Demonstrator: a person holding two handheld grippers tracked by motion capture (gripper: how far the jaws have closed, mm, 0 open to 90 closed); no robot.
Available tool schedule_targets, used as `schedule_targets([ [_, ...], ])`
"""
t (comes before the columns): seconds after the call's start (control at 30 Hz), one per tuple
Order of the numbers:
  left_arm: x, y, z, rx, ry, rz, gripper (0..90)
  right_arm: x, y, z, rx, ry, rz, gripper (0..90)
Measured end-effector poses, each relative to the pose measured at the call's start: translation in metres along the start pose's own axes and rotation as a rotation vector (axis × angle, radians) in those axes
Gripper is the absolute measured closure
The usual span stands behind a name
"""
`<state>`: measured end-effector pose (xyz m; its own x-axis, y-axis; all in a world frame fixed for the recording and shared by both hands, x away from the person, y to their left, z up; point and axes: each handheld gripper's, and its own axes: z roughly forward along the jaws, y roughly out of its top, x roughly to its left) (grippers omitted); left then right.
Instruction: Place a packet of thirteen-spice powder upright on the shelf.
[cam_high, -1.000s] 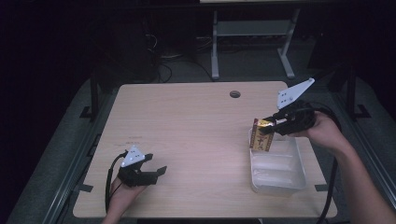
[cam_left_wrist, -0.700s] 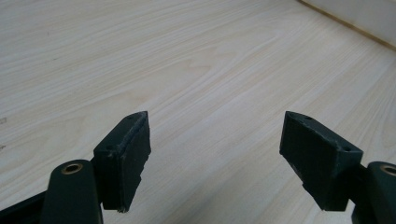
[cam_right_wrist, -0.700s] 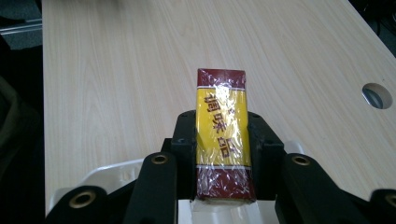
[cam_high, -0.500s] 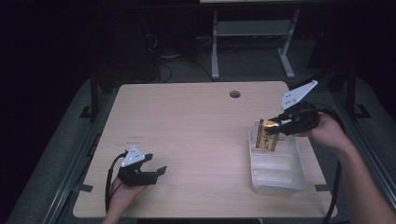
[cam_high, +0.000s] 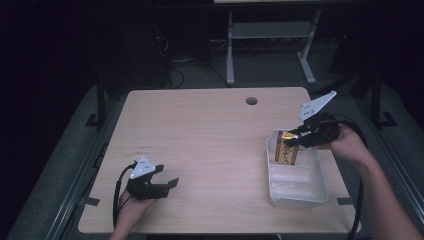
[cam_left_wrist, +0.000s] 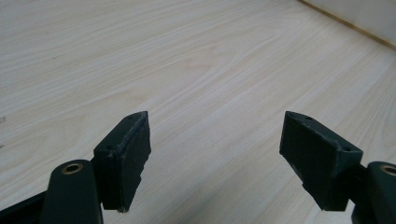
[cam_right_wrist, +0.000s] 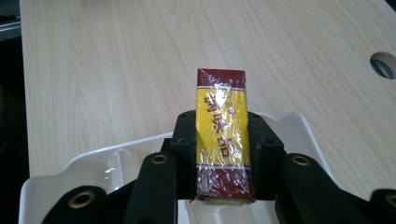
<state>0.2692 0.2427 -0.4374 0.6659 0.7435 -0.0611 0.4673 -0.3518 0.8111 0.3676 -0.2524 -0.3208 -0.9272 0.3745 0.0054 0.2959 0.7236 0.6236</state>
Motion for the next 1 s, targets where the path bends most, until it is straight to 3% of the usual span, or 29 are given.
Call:
schedule_targets([
  [1.0, 0.000, -0.001, 0.001, 0.001, -0.006, -0.005, 24.3, -0.008, -0.028, 0.032, 0.032, 0.009, 0.105, 67.1],
])
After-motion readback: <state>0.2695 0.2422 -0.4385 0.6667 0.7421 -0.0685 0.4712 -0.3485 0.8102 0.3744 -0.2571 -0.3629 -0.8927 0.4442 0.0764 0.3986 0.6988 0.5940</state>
